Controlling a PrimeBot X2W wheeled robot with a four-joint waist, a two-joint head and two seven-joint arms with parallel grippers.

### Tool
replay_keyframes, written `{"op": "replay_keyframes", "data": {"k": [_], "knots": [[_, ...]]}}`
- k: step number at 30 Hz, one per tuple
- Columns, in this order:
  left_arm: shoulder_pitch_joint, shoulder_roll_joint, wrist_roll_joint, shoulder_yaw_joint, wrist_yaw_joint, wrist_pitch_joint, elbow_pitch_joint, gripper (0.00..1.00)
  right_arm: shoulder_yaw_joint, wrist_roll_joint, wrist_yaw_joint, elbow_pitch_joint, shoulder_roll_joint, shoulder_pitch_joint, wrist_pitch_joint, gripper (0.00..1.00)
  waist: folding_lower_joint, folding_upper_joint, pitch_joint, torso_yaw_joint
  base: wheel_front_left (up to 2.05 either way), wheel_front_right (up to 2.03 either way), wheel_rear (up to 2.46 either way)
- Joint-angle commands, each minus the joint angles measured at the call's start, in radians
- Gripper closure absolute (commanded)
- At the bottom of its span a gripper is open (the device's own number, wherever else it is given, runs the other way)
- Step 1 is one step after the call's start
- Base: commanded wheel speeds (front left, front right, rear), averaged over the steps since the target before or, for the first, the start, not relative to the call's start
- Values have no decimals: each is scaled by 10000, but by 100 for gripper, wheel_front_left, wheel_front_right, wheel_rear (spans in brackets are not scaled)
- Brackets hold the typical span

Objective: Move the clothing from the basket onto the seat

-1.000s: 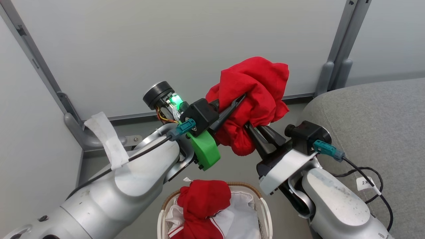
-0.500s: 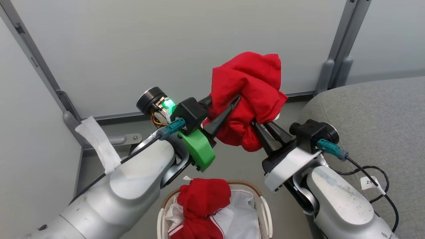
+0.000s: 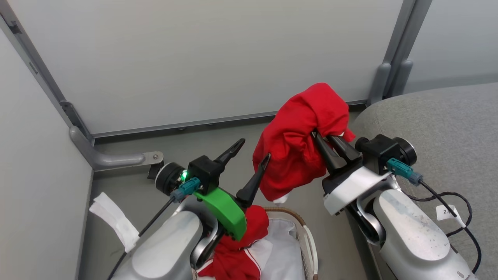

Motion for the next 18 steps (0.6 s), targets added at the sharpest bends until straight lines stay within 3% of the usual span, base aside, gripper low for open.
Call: {"op": "replay_keyframes", "data": {"k": [1, 18], "knots": [[392, -64, 85, 178, 38, -9, 57, 0, -88, -87, -10, -46, -76, 169, -7, 100, 0, 0, 30, -39, 0, 0, 0], [2305, -829, 1055, 2116, -119, -9, 390, 0, -488, -420, -10, -114, -227, 422, -7, 100, 0, 0, 201, -578, 0, 0, 0]]}}
